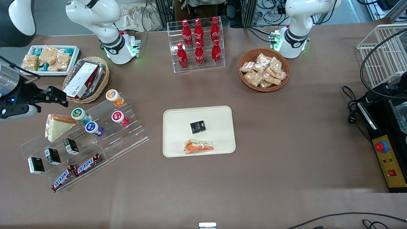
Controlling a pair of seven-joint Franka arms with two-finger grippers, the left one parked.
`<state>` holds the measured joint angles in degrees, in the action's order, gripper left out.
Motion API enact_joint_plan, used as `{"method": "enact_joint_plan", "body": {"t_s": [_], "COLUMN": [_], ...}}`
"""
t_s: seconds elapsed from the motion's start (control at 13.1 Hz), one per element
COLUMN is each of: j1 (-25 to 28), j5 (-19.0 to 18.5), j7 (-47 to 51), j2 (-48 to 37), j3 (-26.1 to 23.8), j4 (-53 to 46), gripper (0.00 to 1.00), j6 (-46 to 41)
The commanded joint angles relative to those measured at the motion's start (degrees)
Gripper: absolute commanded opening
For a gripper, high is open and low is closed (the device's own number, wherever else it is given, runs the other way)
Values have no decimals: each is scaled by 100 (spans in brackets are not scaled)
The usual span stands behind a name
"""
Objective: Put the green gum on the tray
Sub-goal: 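Move the right gripper over the green-lidded gum canister in the rack, then grasp the green gum canister with the right gripper and lift it out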
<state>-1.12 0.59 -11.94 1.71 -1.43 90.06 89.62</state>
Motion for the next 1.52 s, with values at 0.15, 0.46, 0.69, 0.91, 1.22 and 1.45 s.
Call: {"method": "enact_joint_plan", "body": {"t_s": [0.15, 0.46, 0.69, 0.91, 1.22, 1.45], "j1": [-37, -37, -37, -37, -124, -134], "j5": [-32, -59, -68, -76, -68, -76], "j7": [-405, -650, -713, -713, -713, -713], "j2": [-145, -741, -1068, -1059, -910, -734], "j3": [283, 442, 521, 574, 600, 600], "j4": [415, 1958, 3243, 3939, 4345, 4388], "gripper": [100, 100, 100, 100, 100, 99], "j6": [46, 1255, 2435, 3191, 3816, 3983]}}
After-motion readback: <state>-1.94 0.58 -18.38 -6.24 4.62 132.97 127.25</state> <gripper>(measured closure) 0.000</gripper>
